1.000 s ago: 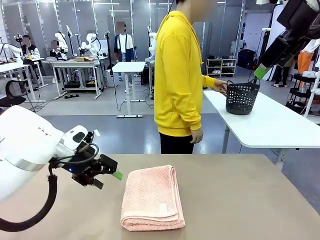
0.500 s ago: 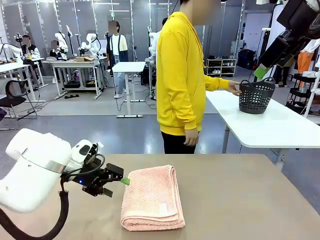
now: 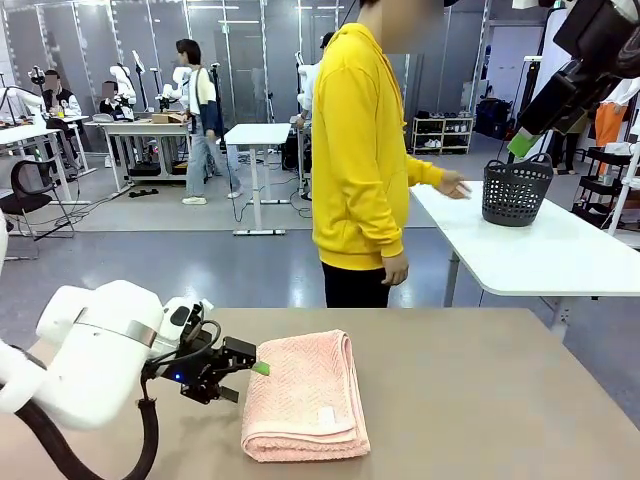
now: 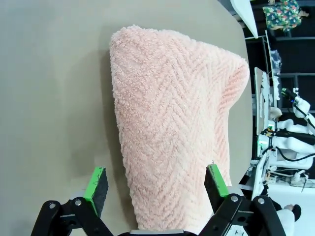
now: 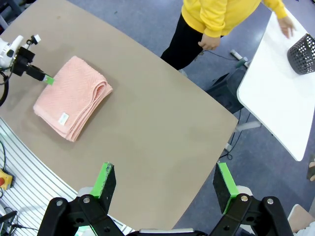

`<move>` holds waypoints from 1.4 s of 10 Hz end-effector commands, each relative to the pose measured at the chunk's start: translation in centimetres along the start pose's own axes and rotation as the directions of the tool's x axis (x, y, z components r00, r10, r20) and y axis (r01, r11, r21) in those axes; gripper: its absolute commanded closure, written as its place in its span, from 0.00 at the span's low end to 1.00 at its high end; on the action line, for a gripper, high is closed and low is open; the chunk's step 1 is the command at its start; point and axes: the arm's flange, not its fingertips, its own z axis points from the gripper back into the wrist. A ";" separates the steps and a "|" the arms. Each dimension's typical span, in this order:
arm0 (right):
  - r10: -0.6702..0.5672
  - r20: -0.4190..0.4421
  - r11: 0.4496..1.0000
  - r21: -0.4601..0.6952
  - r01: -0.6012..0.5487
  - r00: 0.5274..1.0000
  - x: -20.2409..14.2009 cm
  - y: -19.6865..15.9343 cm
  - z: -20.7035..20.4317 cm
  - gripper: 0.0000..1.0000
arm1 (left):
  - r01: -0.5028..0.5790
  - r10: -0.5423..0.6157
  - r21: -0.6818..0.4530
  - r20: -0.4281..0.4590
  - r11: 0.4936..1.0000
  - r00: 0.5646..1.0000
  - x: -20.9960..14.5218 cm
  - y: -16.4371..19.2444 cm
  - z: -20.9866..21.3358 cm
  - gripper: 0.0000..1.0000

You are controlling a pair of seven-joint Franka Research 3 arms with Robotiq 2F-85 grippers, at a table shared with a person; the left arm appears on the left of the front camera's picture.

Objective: Fold the towel.
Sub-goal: Pick up the 100 cm Hotel Towel and place it on the left side of the table.

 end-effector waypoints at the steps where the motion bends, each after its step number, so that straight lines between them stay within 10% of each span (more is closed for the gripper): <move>1: -0.005 -0.004 1.000 -0.011 0.005 1.000 -0.1 0.1 0.0 0.00 | -0.025 0.026 -0.081 0.015 0.996 1.000 -0.1 0.9 -1.9 0.00; 6: -0.005 -0.004 1.000 -0.011 0.005 1.000 -0.1 0.1 0.0 0.00 | -0.074 0.076 -0.120 0.014 0.990 0.997 -0.3 0.9 -3.6 0.12; 7: -0.005 -0.004 1.000 -0.011 0.005 1.000 -0.1 0.1 0.0 0.00 | -0.075 0.078 -0.115 0.018 0.990 0.997 -0.2 0.8 -3.6 0.53; 9: -0.005 -0.004 1.000 -0.011 0.005 1.000 -0.1 0.1 0.0 0.00 | -0.077 0.079 -0.110 0.018 0.991 0.997 -0.3 0.8 -3.4 1.00; 14: -0.005 -0.004 1.000 -0.011 0.005 1.000 -0.1 0.1 0.0 0.00 | -0.070 0.075 -0.132 0.033 0.989 0.997 0.1 0.5 -2.3 1.00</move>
